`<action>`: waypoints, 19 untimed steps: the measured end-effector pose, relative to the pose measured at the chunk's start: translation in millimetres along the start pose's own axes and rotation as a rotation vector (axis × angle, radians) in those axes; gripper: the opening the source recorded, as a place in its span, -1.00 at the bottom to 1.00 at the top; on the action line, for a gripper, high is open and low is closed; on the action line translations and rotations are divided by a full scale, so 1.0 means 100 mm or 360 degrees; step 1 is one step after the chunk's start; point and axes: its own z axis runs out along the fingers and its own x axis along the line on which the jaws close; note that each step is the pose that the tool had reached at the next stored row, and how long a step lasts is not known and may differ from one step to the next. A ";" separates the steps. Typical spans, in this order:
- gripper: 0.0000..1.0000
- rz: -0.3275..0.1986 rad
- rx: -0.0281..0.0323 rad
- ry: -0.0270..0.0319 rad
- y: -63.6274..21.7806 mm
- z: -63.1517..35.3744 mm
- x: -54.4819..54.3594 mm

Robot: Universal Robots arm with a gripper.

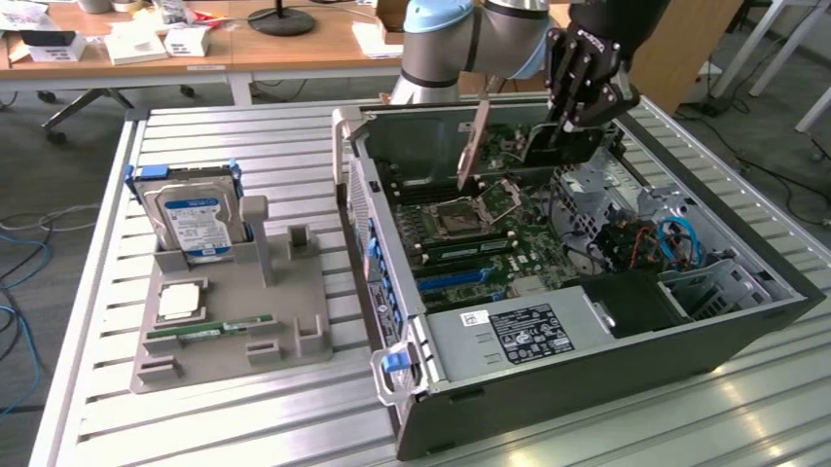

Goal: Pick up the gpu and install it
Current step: 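Insert the gpu into the slot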

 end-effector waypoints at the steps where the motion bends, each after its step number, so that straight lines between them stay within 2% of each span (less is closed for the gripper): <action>1: -0.48 -0.0001 0.00000 0.00000 0.001 0.012 0.00; 13: -0.48 -0.0015 -0.00007 0.00004 0.019 0.161 0.01; 19: -0.48 -0.0017 -0.00010 0.00004 0.020 0.182 0.01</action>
